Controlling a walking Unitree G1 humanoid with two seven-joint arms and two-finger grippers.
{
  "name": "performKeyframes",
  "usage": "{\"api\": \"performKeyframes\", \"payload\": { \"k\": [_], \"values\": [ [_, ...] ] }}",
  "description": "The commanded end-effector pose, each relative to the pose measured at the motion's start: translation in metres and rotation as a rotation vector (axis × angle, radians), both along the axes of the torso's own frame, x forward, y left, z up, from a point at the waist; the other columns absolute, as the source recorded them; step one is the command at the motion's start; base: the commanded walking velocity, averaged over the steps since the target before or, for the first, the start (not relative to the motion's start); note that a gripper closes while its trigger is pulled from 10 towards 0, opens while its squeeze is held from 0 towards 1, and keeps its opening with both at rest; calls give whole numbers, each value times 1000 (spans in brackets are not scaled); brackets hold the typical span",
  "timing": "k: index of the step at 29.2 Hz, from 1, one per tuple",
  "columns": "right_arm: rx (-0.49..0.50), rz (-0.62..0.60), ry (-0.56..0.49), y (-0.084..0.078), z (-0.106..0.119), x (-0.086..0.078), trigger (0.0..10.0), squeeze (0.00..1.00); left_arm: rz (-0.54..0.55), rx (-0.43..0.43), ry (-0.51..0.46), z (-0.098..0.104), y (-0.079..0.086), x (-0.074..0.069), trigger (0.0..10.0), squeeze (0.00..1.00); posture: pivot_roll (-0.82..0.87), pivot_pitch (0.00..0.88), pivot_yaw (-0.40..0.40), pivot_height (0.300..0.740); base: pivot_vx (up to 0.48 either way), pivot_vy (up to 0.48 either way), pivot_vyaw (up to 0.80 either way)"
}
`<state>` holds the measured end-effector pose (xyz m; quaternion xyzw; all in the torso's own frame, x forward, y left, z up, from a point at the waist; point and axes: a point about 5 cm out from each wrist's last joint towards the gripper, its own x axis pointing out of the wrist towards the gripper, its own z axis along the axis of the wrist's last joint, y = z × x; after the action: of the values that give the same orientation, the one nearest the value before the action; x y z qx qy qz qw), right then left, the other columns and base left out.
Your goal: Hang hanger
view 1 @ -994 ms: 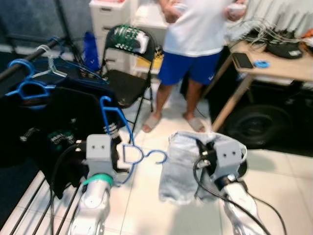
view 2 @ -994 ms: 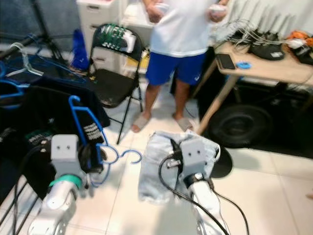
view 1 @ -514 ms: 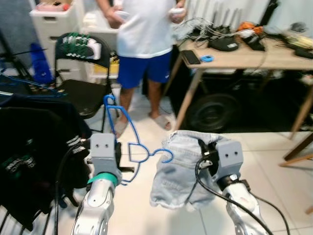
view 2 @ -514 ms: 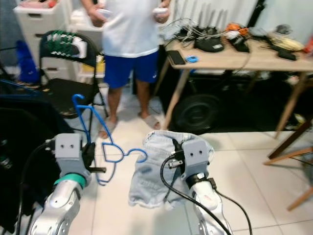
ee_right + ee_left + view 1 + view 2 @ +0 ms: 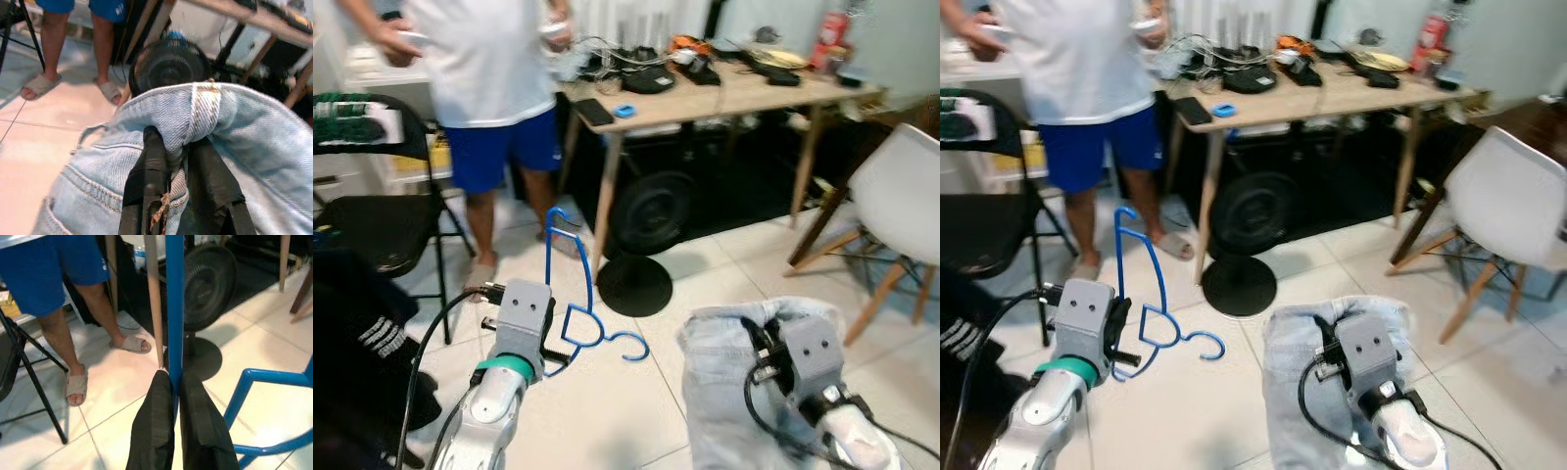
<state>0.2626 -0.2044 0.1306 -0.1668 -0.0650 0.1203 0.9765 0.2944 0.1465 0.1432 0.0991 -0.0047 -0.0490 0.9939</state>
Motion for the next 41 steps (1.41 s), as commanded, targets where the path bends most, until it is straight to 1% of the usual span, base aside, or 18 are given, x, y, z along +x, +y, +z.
{"api": "performKeyframes", "payload": {
  "k": [1,2,3,5,7,17,24,26,28,31,41],
  "values": [
    [18,11,-9,2,5,0,10000,0,-10,1,8,-2,-1,2,10000,0,-180,125,61,740,0,0,-788],
    [44,13,-25,8,10,2,10000,0,-9,-2,1,0,-2,4,10000,0,-176,126,61,740,0,0,-788],
    [44,13,-25,8,10,2,10000,0,-9,-2,1,0,-2,4,10000,0,-176,126,61,740,0,0,-788],
    [79,13,-42,16,14,4,10000,0,-6,-12,-6,2,-4,3,10000,0,-170,128,58,740,0,0,-788],
    [91,15,-38,20,12,4,10000,0,-4,-21,-7,3,-5,1,10000,0,-164,131,53,740,0,0,-788],
    [124,21,-27,25,14,7,10000,0,-1,-57,-6,5,-5,0,10000,0,-153,137,48,740,0,0,-788],
    [149,29,-32,33,18,11,10000,0,6,-78,-14,11,-7,-2,10000,0,-123,156,64,740,0,0,-788],
    [149,29,-32,33,18,11,10000,0,6,-78,-14,11,-7,-2,10000,0,-123,156,64,740,0,0,-788],
    [166,26,-35,37,17,12,10000,0,4,-77,-8,13,-5,-6,10000,0,-97,173,89,740,0,0,-788],
    [186,18,-35,42,15,11,10000,0,-3,-60,1,14,-2,-10,10000,0,-85,176,107,740,0,0,-788],
    [204,1,-41,44,14,12,10000,0,-7,-49,0,16,0,-8,10000,0,-83,172,120,740,0,0,-788]
  ]
}}
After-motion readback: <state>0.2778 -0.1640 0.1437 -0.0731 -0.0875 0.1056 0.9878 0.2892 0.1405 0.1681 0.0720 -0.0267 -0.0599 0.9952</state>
